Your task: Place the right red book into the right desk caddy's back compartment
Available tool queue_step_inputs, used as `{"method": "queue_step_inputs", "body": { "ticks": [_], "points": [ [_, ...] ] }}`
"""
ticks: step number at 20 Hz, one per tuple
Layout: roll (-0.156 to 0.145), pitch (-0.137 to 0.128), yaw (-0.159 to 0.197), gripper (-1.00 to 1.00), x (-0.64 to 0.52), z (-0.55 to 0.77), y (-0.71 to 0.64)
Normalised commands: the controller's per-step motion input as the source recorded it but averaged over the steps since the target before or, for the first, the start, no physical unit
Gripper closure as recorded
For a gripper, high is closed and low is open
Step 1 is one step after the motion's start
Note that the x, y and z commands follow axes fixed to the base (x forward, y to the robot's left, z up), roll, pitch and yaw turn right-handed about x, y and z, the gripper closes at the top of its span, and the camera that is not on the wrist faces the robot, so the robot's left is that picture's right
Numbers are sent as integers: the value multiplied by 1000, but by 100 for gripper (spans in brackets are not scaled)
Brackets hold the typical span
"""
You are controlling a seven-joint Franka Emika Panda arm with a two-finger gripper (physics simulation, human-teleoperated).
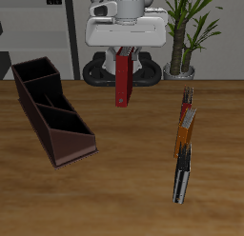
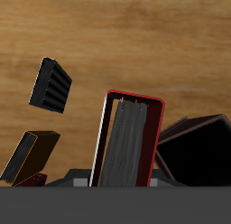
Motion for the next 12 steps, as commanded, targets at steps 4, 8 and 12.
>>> {"method": "queue_step_inputs", "body": {
  "ticks": [4,8,12],
  "points": [
    [-11,-11,64,100,-399,-41,-59],
    [-17,-8,63,100,-320,-33,-49],
    [-9,-3,85,100,-311,-4,-25]
  ]
}}
